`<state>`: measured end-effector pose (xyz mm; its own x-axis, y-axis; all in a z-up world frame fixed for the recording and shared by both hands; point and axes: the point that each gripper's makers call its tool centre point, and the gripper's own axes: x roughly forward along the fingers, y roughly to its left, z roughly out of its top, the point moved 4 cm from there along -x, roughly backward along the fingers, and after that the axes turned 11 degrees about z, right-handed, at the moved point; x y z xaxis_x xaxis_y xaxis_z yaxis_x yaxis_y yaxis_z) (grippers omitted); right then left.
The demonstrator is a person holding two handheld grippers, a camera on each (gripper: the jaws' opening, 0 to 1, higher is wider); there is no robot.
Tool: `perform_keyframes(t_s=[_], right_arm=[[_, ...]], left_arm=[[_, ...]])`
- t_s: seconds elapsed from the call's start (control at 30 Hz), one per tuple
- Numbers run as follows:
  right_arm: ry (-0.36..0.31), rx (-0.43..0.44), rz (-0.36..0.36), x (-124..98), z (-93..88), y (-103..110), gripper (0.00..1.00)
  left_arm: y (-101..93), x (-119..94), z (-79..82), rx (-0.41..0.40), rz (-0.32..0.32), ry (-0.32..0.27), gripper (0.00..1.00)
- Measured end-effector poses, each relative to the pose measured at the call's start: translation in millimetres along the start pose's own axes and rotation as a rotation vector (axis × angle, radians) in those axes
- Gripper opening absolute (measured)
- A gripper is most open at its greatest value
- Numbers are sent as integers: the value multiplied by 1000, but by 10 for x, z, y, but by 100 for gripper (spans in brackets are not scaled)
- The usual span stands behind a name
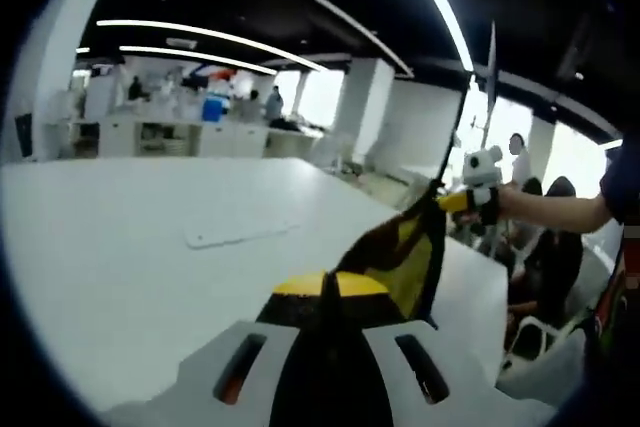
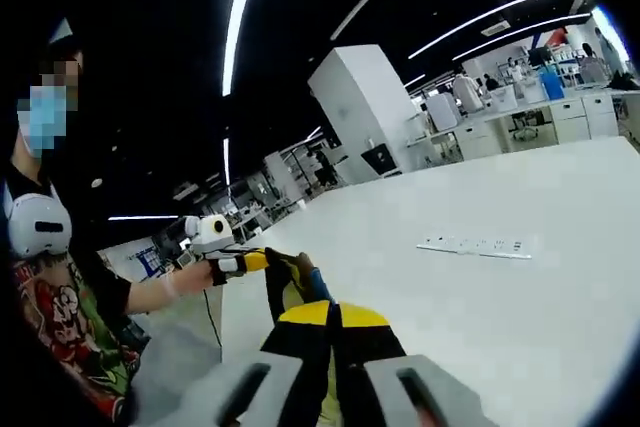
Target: Fold the garment on the visible template until the final outline fits inside the template.
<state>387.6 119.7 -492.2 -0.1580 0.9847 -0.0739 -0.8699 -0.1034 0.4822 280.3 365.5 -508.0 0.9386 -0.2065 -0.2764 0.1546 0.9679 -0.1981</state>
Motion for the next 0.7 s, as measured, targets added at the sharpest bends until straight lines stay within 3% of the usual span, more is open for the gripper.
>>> perform_keyframes(t_s=[0.3,0.7], right_arm=[[-90,-31,-12,-27,307,-148,0],[-118,-59,-79,195,551,-698,0]], left_arm=[[46,195,325,-16,-15,-51,0],[442,614,379,-133,6,-33,0]])
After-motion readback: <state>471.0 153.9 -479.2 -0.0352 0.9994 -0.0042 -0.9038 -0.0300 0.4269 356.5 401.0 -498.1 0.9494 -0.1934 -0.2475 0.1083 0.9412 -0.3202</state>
